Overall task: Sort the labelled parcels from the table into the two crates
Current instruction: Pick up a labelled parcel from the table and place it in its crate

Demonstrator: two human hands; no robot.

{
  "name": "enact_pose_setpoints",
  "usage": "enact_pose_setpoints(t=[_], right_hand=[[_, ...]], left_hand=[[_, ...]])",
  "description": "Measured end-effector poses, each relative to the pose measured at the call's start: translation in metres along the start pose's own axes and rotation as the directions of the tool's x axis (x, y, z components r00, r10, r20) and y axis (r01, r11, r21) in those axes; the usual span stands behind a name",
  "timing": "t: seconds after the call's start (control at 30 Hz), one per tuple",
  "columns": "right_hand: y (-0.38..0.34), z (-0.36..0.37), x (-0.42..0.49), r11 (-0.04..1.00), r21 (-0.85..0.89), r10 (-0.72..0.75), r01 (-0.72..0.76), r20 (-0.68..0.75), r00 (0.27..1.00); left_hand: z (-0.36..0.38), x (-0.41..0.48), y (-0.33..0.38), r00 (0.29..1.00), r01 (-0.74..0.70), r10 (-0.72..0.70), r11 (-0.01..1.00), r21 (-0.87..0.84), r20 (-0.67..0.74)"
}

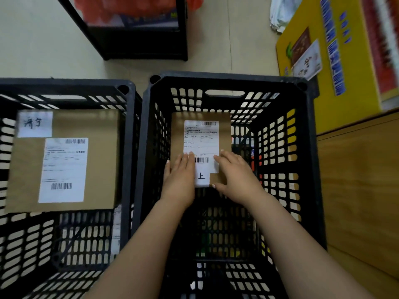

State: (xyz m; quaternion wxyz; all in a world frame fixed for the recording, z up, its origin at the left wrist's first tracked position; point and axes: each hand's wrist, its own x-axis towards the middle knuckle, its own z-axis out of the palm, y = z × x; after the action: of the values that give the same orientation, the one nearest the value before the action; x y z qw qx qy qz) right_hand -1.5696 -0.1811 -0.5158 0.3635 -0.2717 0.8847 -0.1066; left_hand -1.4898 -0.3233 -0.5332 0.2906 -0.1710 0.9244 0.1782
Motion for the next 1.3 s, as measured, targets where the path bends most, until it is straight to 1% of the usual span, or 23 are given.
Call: enact_pose_setpoints(t=[0.1,0.2,0.3,0.47,0.63,0.77,0.87,1.0,1.17,1.3], right_hand=[[-0.020,-0.028,-0.027,1.000,0.018,0.009,-0.007,-0.073,0.997],[-0.045,-0.059,-0.067,0.999,0.034,0.038,-0.033,-0.165,0.986],[-0.070,-0.080,-0.112,0.996,0.089,0.050,-0.029,-0.237,0.970],[-0.110,-0.091,-0.184,0.987,0.161,0.058,-0.006,-0.325,0.944],[-0.140,-0.094,-0.223,0.981,0.189,0.024,0.039,-0.322,0.946],[-0.158,-0.108,-0.248,0.981,0.135,-0.090,0.138,-0.314,0.945],[-0.168,-0.120,-0.264,0.965,0.082,-0.214,0.249,-0.303,0.929],[-0.179,-0.131,-0.284,0.920,0.024,-0.367,0.390,-0.292,0.883],[-0.187,-0.135,-0.318,0.853,-0.013,-0.504,0.522,-0.283,0.816],[-0.199,-0.134,-0.347,0.787,-0.073,-0.610,0.613,-0.244,0.754]], left_hand=[[-0.026,-0.026,0.001,0.988,-0.069,0.061,0.996,-0.049,-0.145],[-0.058,-0.069,0.002,0.943,-0.165,0.126,0.981,-0.105,-0.307],[-0.084,-0.115,0.004,0.905,-0.218,0.149,0.967,-0.132,-0.398],[-0.112,-0.191,0.009,0.882,-0.226,0.110,0.952,-0.206,-0.459],[-0.124,-0.244,0.011,0.863,-0.237,0.087,0.939,-0.249,-0.497],[-0.136,-0.283,0.008,0.841,-0.170,0.006,0.953,-0.253,-0.541],[-0.142,-0.316,0.009,0.801,-0.111,-0.086,0.951,-0.289,-0.592],[-0.143,-0.362,0.021,0.731,-0.025,-0.184,0.955,-0.295,-0.657],[-0.138,-0.416,0.042,0.632,0.071,-0.293,0.944,-0.323,-0.717],[-0.137,-0.458,0.054,0.537,0.139,-0.380,0.920,-0.366,-0.753]])
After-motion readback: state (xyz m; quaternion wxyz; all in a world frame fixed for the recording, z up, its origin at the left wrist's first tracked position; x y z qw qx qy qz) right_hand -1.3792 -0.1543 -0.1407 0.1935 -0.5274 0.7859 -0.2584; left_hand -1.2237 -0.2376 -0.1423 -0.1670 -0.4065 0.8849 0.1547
